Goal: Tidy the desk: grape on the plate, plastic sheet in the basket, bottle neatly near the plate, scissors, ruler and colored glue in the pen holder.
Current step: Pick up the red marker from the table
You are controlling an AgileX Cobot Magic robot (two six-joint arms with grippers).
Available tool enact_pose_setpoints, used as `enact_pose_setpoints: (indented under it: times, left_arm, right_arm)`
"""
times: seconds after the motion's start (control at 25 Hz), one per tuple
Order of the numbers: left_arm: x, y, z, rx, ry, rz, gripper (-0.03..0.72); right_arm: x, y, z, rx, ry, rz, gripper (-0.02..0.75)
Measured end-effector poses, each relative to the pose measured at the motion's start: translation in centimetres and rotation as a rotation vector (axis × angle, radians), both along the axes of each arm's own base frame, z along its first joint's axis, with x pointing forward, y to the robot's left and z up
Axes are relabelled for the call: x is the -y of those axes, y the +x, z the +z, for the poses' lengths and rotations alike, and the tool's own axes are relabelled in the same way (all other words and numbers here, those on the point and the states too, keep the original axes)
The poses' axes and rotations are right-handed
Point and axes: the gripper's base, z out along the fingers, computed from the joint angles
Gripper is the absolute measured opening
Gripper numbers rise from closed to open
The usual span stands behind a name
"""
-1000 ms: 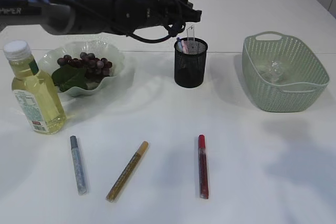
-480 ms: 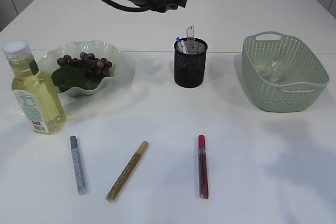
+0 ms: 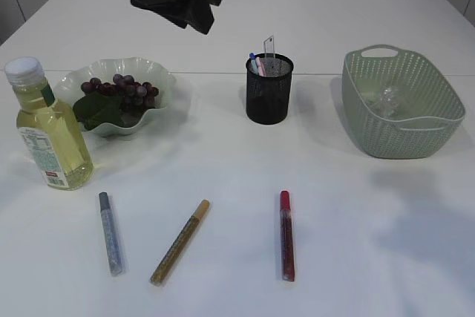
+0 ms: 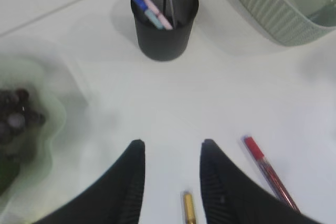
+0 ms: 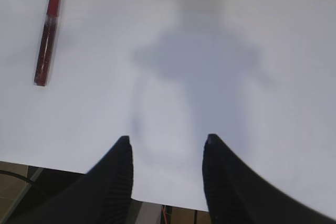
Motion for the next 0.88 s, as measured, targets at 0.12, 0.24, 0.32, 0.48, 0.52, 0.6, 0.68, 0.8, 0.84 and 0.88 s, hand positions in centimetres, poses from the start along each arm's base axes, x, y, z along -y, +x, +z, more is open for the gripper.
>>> enact_pose_setpoints:
  times: [0.12,0.24,0.32,0.48,0.52,0.6,0.68,0.8,0.84,0.88]
  left_arm:
    - [-0.9,-1.4,0.9,-0.096,0.012,0.05,0.3]
    - [-1.7,-2.8,1.4,-0.187,0.045,0.081,0.376]
    - [-2.2,-3.4,1.2,-0.248,0.091,0.088,0.417]
    - [-2.6,-3.9,1.6,-0.267,0.113,0.093,0.439]
    - [-2.6,-4.1,1.7,-0.269,0.109,0.091,0.438]
    - [-2.6,-4.3,2.0,-0.27,0.093,0.089,0.436]
    - [-2.6,-4.4,2.1,-0.277,0.079,0.087,0.435]
    - [-2.6,-4.7,1.9,-0.293,0.078,0.085,0.435]
    - [-2.7,-4.9,1.6,-0.303,0.082,0.085,0.454]
    - [-2.9,-5.2,1.3,-0.314,0.088,0.085,0.47]
  right_arm:
    - [0.0,0.0,0.0,0.0,0.002,0.0,0.358]
    - [0.0,0.0,0.0,0.0,0.003,0.0,0.358]
    - [-0.1,0.0,0.0,-0.001,0.006,0.001,0.358]
    - [-0.1,0.0,0.0,-0.002,0.017,-0.011,0.358]
    - [-0.1,0.0,0.0,-0.004,0.027,-0.024,0.358]
    - [-0.2,0.0,0.0,-0.008,0.051,-0.064,0.358]
    - [-0.2,0.0,0.0,-0.012,0.069,-0.1,0.358]
    - [-0.2,0.0,0.0,-0.015,0.085,-0.134,0.358]
    - [-0.2,0.0,0.0,-0.015,0.087,-0.138,0.358]
    - [-0.2,0.0,0.0,-0.015,0.088,-0.14,0.358]
